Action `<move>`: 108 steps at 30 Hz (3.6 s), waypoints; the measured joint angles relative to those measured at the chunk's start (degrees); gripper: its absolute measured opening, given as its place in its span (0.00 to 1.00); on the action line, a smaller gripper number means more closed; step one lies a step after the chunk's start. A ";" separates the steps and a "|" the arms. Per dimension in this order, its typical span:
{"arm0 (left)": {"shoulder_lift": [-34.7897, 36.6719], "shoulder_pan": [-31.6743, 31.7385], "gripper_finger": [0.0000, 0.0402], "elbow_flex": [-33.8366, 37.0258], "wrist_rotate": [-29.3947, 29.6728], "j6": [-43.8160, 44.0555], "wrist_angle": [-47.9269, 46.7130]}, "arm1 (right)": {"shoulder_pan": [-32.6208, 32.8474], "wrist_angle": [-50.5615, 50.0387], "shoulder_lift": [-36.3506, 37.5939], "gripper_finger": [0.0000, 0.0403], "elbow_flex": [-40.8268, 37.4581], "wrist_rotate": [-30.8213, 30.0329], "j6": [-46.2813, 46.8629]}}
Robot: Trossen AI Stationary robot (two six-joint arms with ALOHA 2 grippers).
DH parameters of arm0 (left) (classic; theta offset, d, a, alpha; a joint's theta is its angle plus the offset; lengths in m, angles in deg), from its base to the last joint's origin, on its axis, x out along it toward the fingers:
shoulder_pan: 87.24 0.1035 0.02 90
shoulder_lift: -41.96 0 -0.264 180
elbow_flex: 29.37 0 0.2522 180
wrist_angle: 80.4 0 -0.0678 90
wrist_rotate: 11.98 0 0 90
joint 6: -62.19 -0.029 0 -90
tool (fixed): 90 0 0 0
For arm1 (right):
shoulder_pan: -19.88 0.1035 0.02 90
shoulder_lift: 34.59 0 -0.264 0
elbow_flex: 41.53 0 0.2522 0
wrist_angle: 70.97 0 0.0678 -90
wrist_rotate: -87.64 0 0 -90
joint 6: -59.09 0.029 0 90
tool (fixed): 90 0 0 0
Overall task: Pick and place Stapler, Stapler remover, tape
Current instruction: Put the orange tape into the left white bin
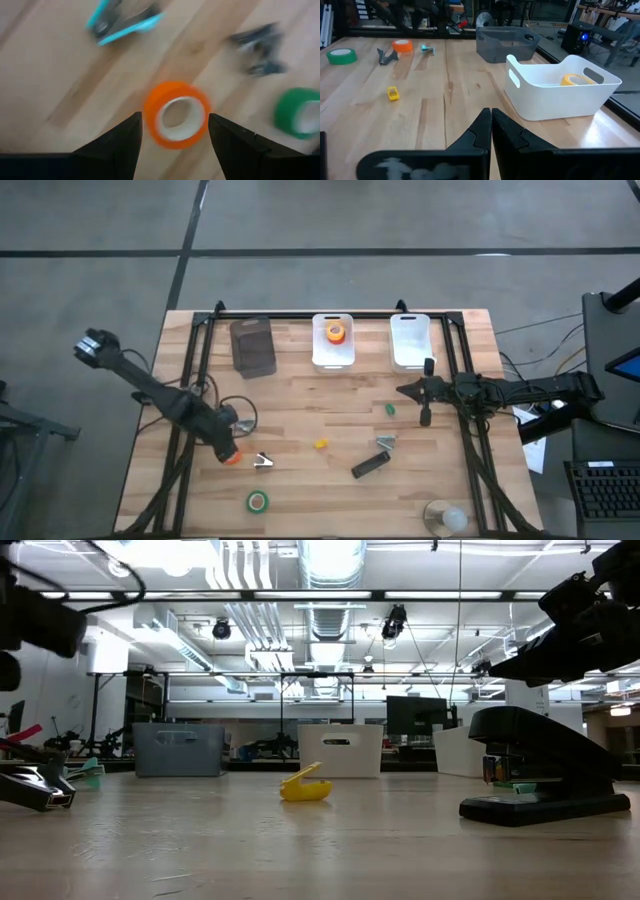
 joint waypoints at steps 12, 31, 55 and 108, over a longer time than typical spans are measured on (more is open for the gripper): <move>-12.02 -1.12 0.57 -0.20 -1.64 -0.37 -0.61 | 0.00 0.00 0.00 0.02 0.00 0.01 -0.47; -19.18 -1.23 0.23 -0.20 -2.42 -3.66 4.39 | 0.00 0.00 0.00 0.02 0.00 0.00 -0.50; -10.71 -0.59 0.12 -9.18 26.46 -12.25 8.89 | 0.00 0.00 0.00 0.02 0.02 -0.02 -0.52; -46.00 56.08 0.16 -40.26 2.27 -51.71 37.73 | 0.02 0.00 -0.02 0.02 0.02 0.02 -0.08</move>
